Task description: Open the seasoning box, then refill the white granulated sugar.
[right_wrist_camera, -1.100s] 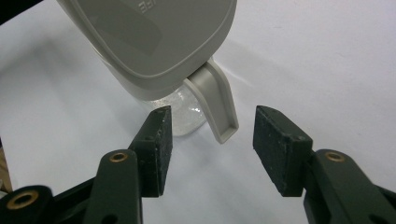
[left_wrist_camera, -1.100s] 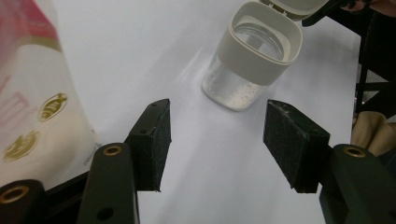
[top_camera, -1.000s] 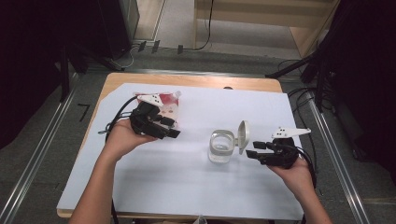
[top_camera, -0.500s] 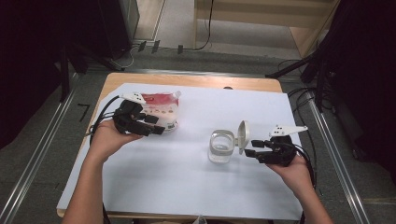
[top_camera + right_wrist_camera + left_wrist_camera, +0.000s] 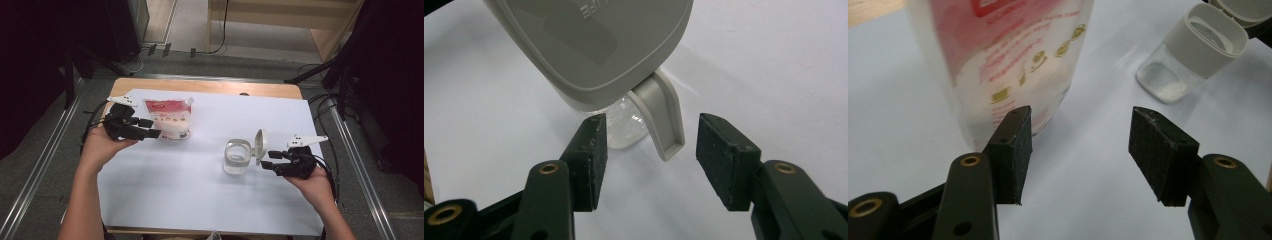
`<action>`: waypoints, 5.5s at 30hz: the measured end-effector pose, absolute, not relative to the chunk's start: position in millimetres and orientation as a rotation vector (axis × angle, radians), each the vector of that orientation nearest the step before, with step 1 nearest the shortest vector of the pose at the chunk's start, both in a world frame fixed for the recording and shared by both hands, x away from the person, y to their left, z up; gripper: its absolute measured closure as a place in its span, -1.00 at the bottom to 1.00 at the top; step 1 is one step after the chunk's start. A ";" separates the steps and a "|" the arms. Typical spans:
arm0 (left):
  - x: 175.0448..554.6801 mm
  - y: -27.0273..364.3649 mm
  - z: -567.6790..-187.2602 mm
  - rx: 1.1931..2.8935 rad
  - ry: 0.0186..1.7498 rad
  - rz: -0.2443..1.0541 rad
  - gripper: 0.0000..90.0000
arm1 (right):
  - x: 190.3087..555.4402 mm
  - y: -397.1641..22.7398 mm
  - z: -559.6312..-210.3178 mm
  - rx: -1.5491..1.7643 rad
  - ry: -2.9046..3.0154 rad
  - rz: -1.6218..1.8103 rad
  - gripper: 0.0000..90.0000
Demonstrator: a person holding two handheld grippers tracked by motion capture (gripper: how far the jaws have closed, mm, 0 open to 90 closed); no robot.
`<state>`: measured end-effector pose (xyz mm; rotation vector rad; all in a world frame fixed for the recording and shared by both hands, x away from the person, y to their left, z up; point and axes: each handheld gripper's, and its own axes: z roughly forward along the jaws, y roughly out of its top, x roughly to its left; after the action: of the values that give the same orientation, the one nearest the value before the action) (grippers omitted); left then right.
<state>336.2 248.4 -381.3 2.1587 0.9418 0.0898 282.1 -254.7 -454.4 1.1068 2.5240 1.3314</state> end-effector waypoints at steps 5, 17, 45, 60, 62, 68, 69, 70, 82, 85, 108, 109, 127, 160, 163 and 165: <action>338.7 255.6 -379.6 2.147 0.970 0.108 -0.02 | 282.0 -254.8 -456.1 1.108 2.526 1.322 0.04; 355.1 267.3 -377.6 2.135 0.981 0.135 -0.03 | 280.5 -254.7 -455.7 1.119 2.519 1.323 0.04; 384.3 240.7 -380.5 2.118 0.907 0.127 0.38 | 266.1 -258.0 -459.3 1.135 2.517 1.293 0.03; 379.9 223.3 -376.2 2.140 0.868 -0.010 1.00 | 260.9 -247.9 -457.4 1.068 2.553 1.320 0.02; 380.1 220.7 -374.0 2.127 0.886 -0.042 1.00 | 258.8 -244.5 -456.6 1.049 2.564 1.335 0.02; 369.3 212.5 -352.3 2.110 0.844 -0.020 1.00 | 256.4 -238.2 -457.1 1.020 2.595 1.351 0.04; 369.3 212.5 -352.3 2.110 0.844 -0.020 1.00 | 256.4 -238.2 -457.1 1.020 2.595 1.351 0.04; 367.7 212.4 -349.7 2.096 0.837 -0.028 1.00 | 256.0 -237.3 -457.0 1.017 2.603 1.355 0.05; 358.1 217.7 -337.5 2.054 0.846 -0.037 1.00 | 239.7 -207.7 -448.7 0.887 2.648 1.387 0.10; 356.1 218.0 -338.2 2.067 0.855 -0.035 1.00 | 238.2 -199.2 -446.7 0.860 2.661 1.418 0.10; 334.7 197.1 -333.8 2.082 0.848 -0.045 1.00 | 241.1 -121.2 -440.7 0.717 2.712 1.397 0.07; 333.6 196.1 -333.5 2.084 0.840 -0.041 1.00 | 241.4 -114.6 -442.2 0.726 2.703 1.402 0.07; 316.6 185.8 -311.1 2.086 0.823 -0.040 1.00 | 254.4 -55.1 -464.1 0.836 2.651 1.403 0.03; 301.4 158.9 -295.1 2.033 0.820 -0.179 1.00 | 263.5 -22.6 -511.4 0.799 2.208 1.491 0.00; 301.7 159.4 -295.0 2.023 0.835 -0.181 1.00 | 264.0 -21.0 -512.6 0.822 2.179 1.502 0.01; 302.4 160.2 -295.3 2.022 0.836 -0.170 0.98 | 261.9 -20.8 -510.9 0.838 2.173 1.519 0.06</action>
<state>302.4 160.2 -295.3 2.0220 0.8357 -0.1703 261.9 -20.8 -510.9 0.8381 2.1728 1.5191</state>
